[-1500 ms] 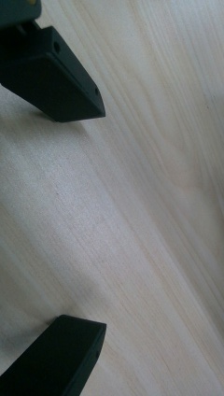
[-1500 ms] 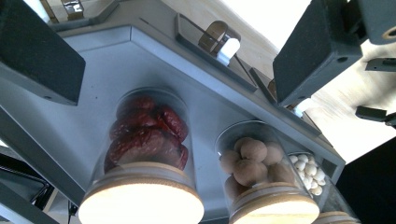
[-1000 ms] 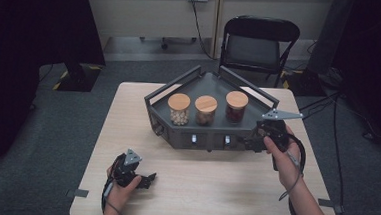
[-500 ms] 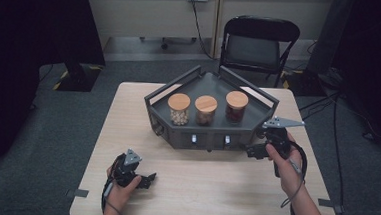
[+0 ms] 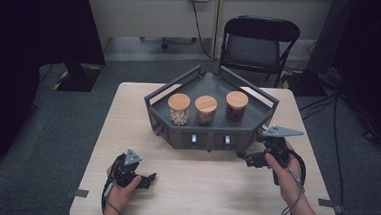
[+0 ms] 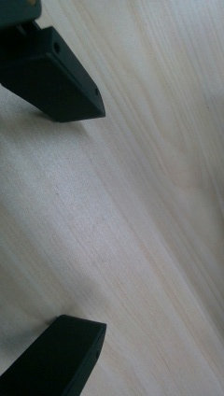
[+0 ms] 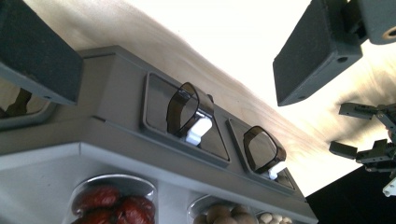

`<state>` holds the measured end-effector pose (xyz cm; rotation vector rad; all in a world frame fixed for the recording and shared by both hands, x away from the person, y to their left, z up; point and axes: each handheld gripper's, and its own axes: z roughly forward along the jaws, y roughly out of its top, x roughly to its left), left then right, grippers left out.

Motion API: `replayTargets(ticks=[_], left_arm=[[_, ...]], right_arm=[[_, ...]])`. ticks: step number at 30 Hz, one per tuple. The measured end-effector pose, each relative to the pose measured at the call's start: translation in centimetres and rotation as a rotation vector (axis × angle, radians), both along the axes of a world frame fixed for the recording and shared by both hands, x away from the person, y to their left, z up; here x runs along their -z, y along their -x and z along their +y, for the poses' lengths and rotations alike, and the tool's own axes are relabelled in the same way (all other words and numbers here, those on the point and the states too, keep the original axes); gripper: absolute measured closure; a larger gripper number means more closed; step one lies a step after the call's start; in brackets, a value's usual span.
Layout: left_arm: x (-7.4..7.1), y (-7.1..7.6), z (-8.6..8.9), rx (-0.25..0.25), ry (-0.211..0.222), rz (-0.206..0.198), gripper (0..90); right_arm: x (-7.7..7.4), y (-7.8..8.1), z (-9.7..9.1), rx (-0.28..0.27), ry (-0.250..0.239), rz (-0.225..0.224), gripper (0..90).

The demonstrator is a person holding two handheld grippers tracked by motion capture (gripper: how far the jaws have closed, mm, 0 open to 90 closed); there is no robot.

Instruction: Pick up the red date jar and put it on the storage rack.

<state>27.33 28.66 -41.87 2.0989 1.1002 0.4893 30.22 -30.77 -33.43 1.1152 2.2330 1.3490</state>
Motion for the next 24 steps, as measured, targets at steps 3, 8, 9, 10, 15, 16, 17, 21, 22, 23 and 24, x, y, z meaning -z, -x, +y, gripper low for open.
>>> replayTargets(ticks=[3,8,9,10,15,16,17,21,22,23,24], left_arm=[[0.0,0.0,0.0,0.0,0.0,0.0,0.2],[0.0,0.0,0.0,0.0,0.0,0.0,0.2],[0.0,0.0,0.0,0.0,0.0,0.0,0.2],[0.0,0.0,0.0,0.0,0.0,0.0,0.2],[0.0,0.0,0.0,0.0,0.0,0.0,0.2],[0.0,0.0,0.0,0.0,0.0,0.0,0.2],[0.0,0.0,0.0,0.0,0.0,0.0,0.2],[0.0,0.0,0.0,0.0,0.0,0.0,0.2],[0.0,0.0,0.0,0.0,0.0,0.0,0.2],[0.0,0.0,0.0,0.0,0.0,0.0,0.2],[0.0,0.0,0.0,0.0,0.0,0.0,0.2]], right_arm=[[0.6,0.2,-0.1,-0.005,-0.002,0.002,1.5],[1.6,0.4,-0.1,-0.023,-0.004,0.007,1.5],[1.7,0.4,-0.1,-0.025,-0.004,0.007,1.5],[2.0,0.4,-0.2,-0.029,-0.008,0.01,1.5],[3.0,0.5,-0.2,-0.037,-0.008,0.023,1.5],[3.0,0.5,-0.2,-0.037,-0.008,0.023,1.5],[3.2,0.5,-0.2,-0.039,-0.009,0.026,1.5],[4.0,0.6,-0.5,-0.04,-0.011,0.032,1.5],[4.0,0.6,-0.5,-0.04,-0.011,0.032,1.5],[4.2,0.7,-0.5,-0.04,-0.012,0.035,1.5],[4.3,0.7,-0.6,-0.039,-0.012,0.038,1.5]])
